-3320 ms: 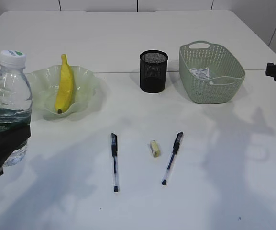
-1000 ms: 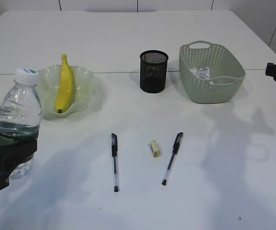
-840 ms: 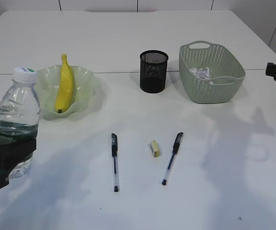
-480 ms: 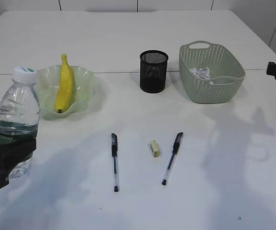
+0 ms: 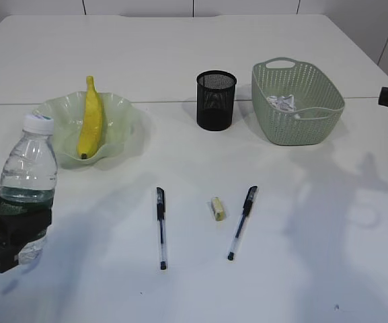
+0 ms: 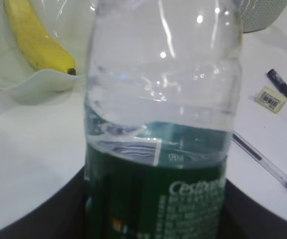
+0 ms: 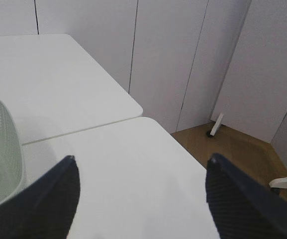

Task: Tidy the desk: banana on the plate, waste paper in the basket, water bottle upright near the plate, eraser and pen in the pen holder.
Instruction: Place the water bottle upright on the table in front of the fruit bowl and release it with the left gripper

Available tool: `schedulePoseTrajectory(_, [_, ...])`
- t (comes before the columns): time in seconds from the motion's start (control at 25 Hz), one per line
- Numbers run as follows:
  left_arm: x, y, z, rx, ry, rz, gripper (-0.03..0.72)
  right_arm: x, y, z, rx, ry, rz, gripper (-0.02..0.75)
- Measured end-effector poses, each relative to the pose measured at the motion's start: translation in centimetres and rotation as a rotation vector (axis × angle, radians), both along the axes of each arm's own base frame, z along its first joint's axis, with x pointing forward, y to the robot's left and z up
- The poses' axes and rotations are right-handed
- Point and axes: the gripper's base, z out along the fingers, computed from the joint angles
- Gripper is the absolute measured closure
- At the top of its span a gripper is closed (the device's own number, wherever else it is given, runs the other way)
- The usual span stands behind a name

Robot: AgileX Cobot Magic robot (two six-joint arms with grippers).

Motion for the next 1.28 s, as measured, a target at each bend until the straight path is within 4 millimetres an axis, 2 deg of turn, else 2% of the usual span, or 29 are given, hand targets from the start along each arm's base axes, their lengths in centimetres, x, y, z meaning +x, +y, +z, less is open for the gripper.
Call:
schedulePoseTrajectory(0.28, [0.0,0.0,-1.2,0.0,0.061,0.004,0.314,-0.1,-0.1,-0.1,0.01,0.001,-0.014,0.148])
schedulePoseTrajectory(0.8, [0.4,0.3,-1.1,0.002,0.048,0.036,0.315,-0.1,-0.1,-0.1,0.013,0.001,-0.017,0.148])
schedulePoseTrajectory(1.16, [1.2,1.6,-0.9,0.092,-0.014,0.177,0.315,-0.1,-0.1,-0.1,0.014,0.002,-0.018,0.148])
schedulePoseTrajectory(1.28, [2.1,1.8,-0.6,0.091,-0.041,0.193,0.315,-0.1,-0.1,-0.1,0.014,0.002,-0.018,0.148])
